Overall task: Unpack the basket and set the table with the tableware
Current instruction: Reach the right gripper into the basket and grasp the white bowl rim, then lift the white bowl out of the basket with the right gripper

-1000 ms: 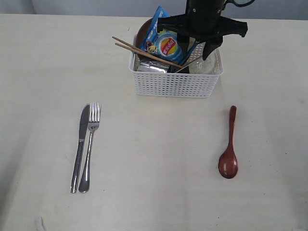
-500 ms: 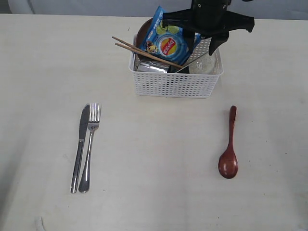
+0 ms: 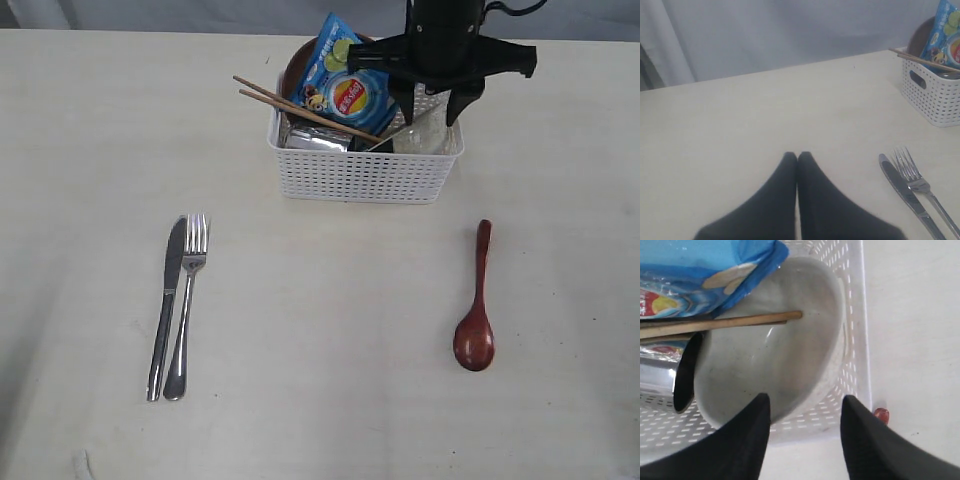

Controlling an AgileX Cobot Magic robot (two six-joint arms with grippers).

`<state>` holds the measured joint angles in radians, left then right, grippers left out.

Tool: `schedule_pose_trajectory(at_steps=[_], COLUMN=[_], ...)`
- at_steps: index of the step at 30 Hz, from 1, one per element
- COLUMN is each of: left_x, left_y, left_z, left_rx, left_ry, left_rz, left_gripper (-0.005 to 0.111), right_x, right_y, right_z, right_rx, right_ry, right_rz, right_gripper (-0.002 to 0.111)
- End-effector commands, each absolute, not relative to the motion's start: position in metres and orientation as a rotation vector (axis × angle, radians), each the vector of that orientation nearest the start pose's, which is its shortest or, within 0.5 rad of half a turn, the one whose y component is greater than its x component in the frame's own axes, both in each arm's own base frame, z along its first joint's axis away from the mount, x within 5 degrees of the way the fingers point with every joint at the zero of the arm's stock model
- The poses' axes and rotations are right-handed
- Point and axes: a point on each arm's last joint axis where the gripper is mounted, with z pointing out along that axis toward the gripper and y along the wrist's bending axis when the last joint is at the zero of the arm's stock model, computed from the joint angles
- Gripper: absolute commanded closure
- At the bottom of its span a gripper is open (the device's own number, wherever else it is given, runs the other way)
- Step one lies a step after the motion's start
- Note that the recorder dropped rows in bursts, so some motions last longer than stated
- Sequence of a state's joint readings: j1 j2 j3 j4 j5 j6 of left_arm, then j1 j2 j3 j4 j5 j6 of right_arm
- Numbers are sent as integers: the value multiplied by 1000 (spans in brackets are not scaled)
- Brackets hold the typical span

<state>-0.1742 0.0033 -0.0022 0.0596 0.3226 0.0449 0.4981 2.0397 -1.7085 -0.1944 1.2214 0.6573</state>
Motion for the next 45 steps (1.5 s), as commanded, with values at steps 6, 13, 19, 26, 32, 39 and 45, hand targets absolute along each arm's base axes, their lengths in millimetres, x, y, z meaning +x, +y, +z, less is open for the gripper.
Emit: schedule_pose_trajectory(at_steps=[6,13,19,26,32,39,45], left_x=[53,53,53,53,53,53,53], left_y=[-8,-8,-8,-8,-8,-8,-8], left_z=[184,184,184,184,184,184,184], left_rx=[227,227,227,227,227,227,227], left_ry=[1791,1791,1791,1791,1791,1791,1791], left_rz=[-42,-42,-42,-42,-42,-42,-42], left_gripper=[107,107,107,107,107,107,107], right_x=[381,383,383,384,384,383,383], right_y=[188,185,185,182,172,164,163], right_z=[209,209,209,215,239,260,260], right_rx=[182,165,104,69,35,10,-48], right_ry=[2997,2981,2980,2948,2846,2761,2757], right_rz=[-150,-190,-205,-243,-321,-380,-400], right_gripper=[65,77,108,109,109,109,109])
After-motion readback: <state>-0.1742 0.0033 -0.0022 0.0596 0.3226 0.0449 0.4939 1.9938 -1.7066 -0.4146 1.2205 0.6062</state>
